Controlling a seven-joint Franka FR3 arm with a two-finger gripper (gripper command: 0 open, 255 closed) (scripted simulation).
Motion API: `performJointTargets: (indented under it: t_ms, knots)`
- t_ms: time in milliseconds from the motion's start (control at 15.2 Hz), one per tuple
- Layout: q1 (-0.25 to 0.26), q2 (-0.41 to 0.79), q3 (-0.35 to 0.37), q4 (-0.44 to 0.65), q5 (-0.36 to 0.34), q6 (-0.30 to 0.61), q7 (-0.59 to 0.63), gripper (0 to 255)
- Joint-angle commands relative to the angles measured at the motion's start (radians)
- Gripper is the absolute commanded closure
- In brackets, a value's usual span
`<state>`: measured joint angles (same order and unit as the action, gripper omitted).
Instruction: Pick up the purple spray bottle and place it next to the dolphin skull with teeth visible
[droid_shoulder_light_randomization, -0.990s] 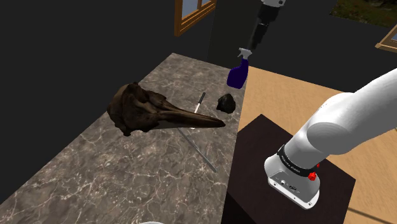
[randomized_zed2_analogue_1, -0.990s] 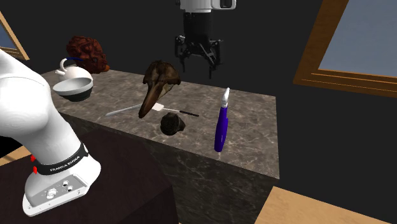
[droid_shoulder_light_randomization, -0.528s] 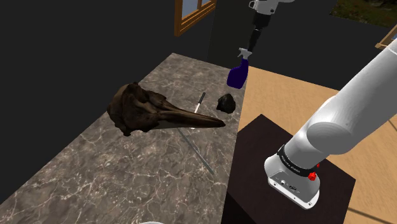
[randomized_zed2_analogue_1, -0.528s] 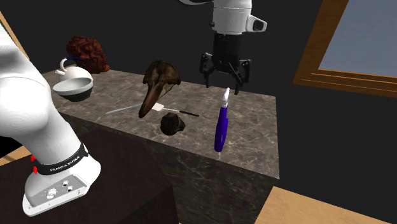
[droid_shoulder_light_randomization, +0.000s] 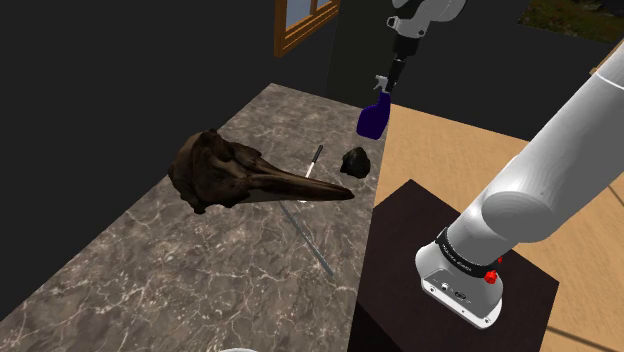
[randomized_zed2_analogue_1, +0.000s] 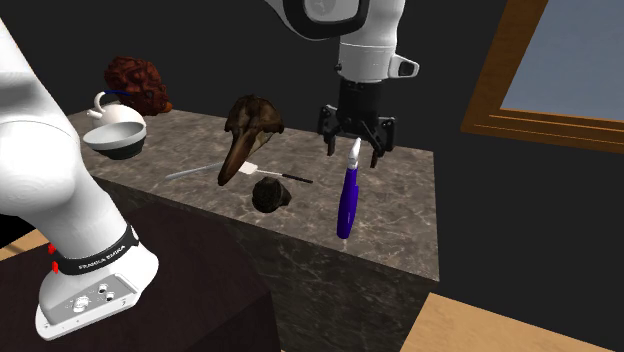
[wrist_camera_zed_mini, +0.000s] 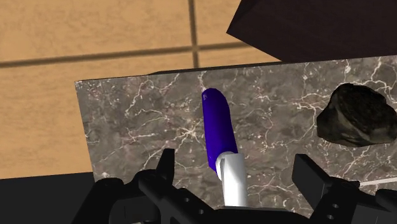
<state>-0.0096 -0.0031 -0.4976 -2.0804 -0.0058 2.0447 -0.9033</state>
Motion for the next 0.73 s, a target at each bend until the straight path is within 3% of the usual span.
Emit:
performJointTargets:
  t_ms: [0, 396, 462, 660]
  knots:
    - [-0.001, 0.005, -0.001, -0.006, 0.003, 0.011, -0.003, 0]
    - [-0.001, 0.005, -0.001, -0.006, 0.003, 0.011, -0.003, 0]
    - [-0.001, 0.005, -0.001, -0.006, 0.003, 0.011, -0.003, 255]
    - [-0.001, 0.005, -0.001, -0.006, 0.003, 0.011, -0.003, 255]
